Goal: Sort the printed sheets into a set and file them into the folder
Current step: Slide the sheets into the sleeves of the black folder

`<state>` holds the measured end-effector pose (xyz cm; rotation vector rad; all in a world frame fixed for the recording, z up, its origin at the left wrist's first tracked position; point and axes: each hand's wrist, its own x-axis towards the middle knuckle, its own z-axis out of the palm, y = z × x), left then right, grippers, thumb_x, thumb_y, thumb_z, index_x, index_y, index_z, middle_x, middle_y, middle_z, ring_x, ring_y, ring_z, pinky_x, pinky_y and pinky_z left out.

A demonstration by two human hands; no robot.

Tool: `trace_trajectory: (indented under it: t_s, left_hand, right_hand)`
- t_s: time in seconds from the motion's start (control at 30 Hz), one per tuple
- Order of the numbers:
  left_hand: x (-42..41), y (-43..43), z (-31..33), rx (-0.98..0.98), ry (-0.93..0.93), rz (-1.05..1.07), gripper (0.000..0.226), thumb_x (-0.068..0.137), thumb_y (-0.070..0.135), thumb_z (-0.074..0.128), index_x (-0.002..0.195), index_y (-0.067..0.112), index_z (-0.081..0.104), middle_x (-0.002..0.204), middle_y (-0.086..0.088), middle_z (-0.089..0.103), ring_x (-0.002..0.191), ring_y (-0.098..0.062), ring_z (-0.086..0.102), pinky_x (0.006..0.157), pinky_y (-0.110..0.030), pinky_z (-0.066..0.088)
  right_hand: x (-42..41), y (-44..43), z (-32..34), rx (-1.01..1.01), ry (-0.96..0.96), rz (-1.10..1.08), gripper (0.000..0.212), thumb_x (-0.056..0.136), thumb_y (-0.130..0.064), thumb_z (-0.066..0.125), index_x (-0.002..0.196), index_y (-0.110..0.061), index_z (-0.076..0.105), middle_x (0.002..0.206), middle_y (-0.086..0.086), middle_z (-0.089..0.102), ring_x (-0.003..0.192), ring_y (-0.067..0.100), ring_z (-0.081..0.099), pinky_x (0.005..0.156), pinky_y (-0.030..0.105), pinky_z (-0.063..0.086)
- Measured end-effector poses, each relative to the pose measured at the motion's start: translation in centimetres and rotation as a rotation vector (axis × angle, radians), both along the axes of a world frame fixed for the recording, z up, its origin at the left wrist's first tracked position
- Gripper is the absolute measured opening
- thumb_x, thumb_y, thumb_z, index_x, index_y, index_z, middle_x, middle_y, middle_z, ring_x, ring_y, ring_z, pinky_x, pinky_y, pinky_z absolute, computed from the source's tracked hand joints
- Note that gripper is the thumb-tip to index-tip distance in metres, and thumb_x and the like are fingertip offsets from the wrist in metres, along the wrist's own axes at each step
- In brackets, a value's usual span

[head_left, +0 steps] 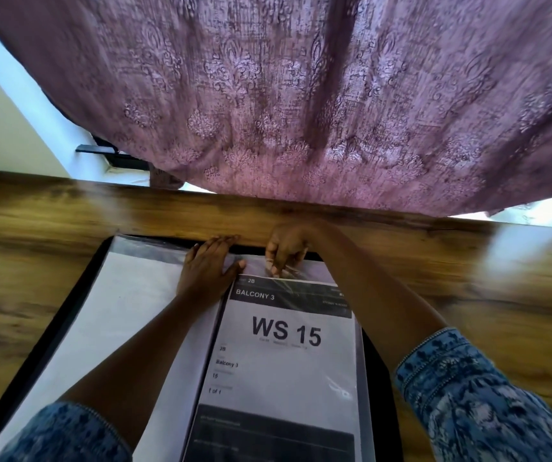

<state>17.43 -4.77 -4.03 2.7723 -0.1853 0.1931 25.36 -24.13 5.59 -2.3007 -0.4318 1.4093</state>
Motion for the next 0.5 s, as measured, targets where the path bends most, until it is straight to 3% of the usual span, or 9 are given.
trace_trajectory:
  t_s: [0.07, 0.13, 0.2, 0.27, 0.33, 0.4, 0.47, 0.5]
  left_hand:
    - [0.0, 0.0, 0.1, -0.003, 0.003, 0.003, 0.062, 0.091, 0.059, 0.030, 0.144, 0.028, 0.037, 0.146, 0.000, 0.045, 0.138, -0.019, 0.034, 0.113, -0.042, 0.021]
    - [-0.1, 0.0, 0.3, -0.021, 0.011, 0.011, 0.059, 0.093, 0.057, 0.034, 0.144, 0.028, 0.037, 0.146, 0.000, 0.045, 0.138, -0.019, 0.034, 0.114, -0.042, 0.020]
    - [-0.2, -0.1, 0.4, -0.038, 0.010, 0.016, 0.055, 0.096, 0.052, 0.040, 0.145, 0.028, 0.037, 0.146, -0.001, 0.045, 0.139, -0.019, 0.034, 0.115, -0.043, 0.020]
    - [-0.3, -0.1, 0.6, -0.057, 0.002, 0.010, 0.053, 0.096, 0.049, 0.044, 0.144, 0.027, 0.039, 0.145, -0.001, 0.046, 0.137, -0.020, 0.036, 0.114, -0.043, 0.021]
    - [-0.3, -0.1, 0.9, -0.088, -0.021, -0.010, 0.051, 0.096, 0.049, 0.043, 0.142, 0.027, 0.042, 0.142, -0.002, 0.050, 0.133, -0.021, 0.041, 0.112, -0.042, 0.023]
    - [-0.5, 0.0, 1.1, -0.115, -0.045, -0.032, 0.053, 0.092, 0.050, 0.041, 0.140, 0.027, 0.046, 0.140, -0.001, 0.051, 0.132, -0.021, 0.042, 0.112, -0.042, 0.022]
    - [-0.8, 0.1, 1.3, -0.089, -0.093, -0.051, 0.052, 0.091, 0.046, 0.043, 0.139, 0.026, 0.048, 0.140, -0.002, 0.051, 0.133, -0.021, 0.041, 0.113, -0.045, 0.019]
    - [-1.0, 0.2, 1.4, -0.044, -0.127, -0.059, 0.049, 0.092, 0.043, 0.043, 0.137, 0.025, 0.050, 0.139, -0.002, 0.052, 0.132, -0.022, 0.041, 0.112, -0.047, 0.019]
  right_hand:
    - [-0.4, -0.3, 0.3, -0.034, 0.006, -0.048, 0.006, 0.086, -0.004, 0.066, 0.089, -0.009, 0.065, 0.061, -0.003, 0.069, 0.052, 0.006, 0.065, 0.049, 0.017, 0.051]
    - [-1.0, -0.4, -0.1, -0.055, -0.176, -0.182, 0.015, 0.089, -0.010, 0.065, 0.102, -0.003, 0.066, 0.079, 0.005, 0.072, 0.068, 0.013, 0.069, 0.058, 0.017, 0.052]
    - [-3.2, -0.4, -0.4, -0.096, -0.677, -0.363, 0.027, 0.093, -0.009, 0.053, 0.118, -0.001, 0.060, 0.110, 0.013, 0.065, 0.102, 0.025, 0.063, 0.077, 0.015, 0.049]
    - [-7.9, 0.4, -0.3, -0.330, -1.159, -0.315, 0.035, 0.090, -0.008, 0.046, 0.125, -0.008, 0.051, 0.121, 0.013, 0.056, 0.112, 0.030, 0.053, 0.094, 0.035, 0.043]
    - [-14.0, 1.9, -1.5, -0.214, -1.170, -0.276, 0.042, 0.092, -0.021, 0.048, 0.133, -0.013, 0.041, 0.132, 0.011, 0.048, 0.120, 0.029, 0.047, 0.101, 0.044, 0.036]
    - [-20.4, 3.2, -4.2, -0.023, -0.928, -0.249, 0.057, 0.095, -0.042, 0.044, 0.144, -0.018, 0.028, 0.151, 0.009, 0.030, 0.140, 0.029, 0.027, 0.113, 0.048, 0.022]
    - [-25.4, 3.1, -6.9, -0.065, -0.896, -0.191, 0.064, 0.096, -0.055, 0.031, 0.149, -0.022, 0.019, 0.158, 0.004, 0.016, 0.146, 0.025, 0.015, 0.117, 0.051, 0.013]
    - [-26.8, 2.2, -7.9, -0.107, -0.954, -0.215, 0.063, 0.096, -0.057, 0.025, 0.148, -0.023, 0.023, 0.156, 0.003, 0.022, 0.143, 0.024, 0.022, 0.116, 0.051, 0.017]
